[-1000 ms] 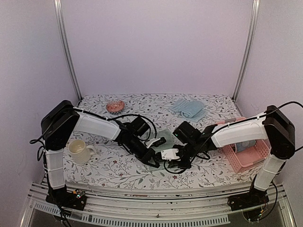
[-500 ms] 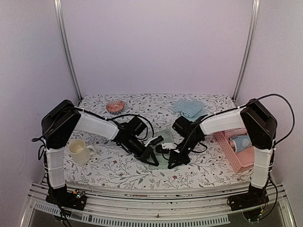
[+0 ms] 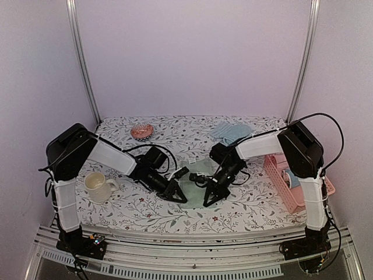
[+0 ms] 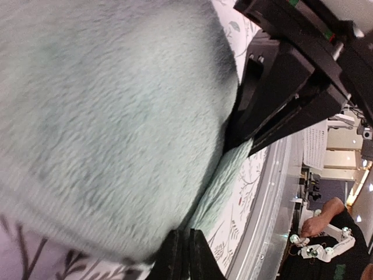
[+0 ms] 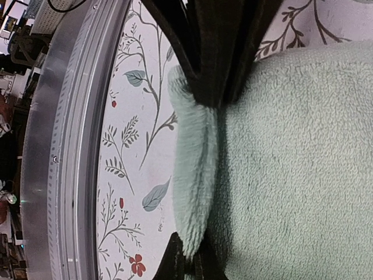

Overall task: Roll the towels
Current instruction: Roll the towel at the center of the board.

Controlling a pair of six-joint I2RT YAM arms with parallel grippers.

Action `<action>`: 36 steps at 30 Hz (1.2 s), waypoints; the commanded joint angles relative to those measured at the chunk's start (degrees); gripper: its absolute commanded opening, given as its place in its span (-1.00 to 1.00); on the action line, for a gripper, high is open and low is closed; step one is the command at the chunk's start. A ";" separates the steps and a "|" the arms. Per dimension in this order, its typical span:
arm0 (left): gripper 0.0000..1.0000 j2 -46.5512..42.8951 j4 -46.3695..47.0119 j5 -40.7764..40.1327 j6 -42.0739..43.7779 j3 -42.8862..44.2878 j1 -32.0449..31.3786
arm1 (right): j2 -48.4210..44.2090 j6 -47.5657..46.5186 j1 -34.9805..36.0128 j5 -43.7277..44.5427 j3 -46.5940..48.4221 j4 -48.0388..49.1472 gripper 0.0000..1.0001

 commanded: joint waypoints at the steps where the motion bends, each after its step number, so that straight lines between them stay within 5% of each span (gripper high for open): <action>1: -0.87 -9.44 2.91 -7.30 -0.48 -6.86 1.81 | 6.94 0.73 -1.07 9.73 0.26 -9.55 -0.94; 7: -0.77 -26.18 10.33 -22.95 4.56 -17.85 -3.01 | 11.85 2.52 -1.09 11.47 3.91 -12.13 -0.94; 13: -0.72 -32.36 9.23 -36.92 17.62 -19.98 -14.22 | 15.99 4.26 -1.09 12.04 7.77 -13.93 -0.94; 23: -0.49 -18.12 0.63 -54.94 35.20 -5.46 -25.56 | 17.55 4.24 -1.09 11.30 8.36 -14.31 -0.93; 36: -0.75 -6.71 0.06 -57.10 39.32 -0.20 -25.37 | 16.88 4.09 -1.09 10.75 7.49 -13.75 -0.93</action>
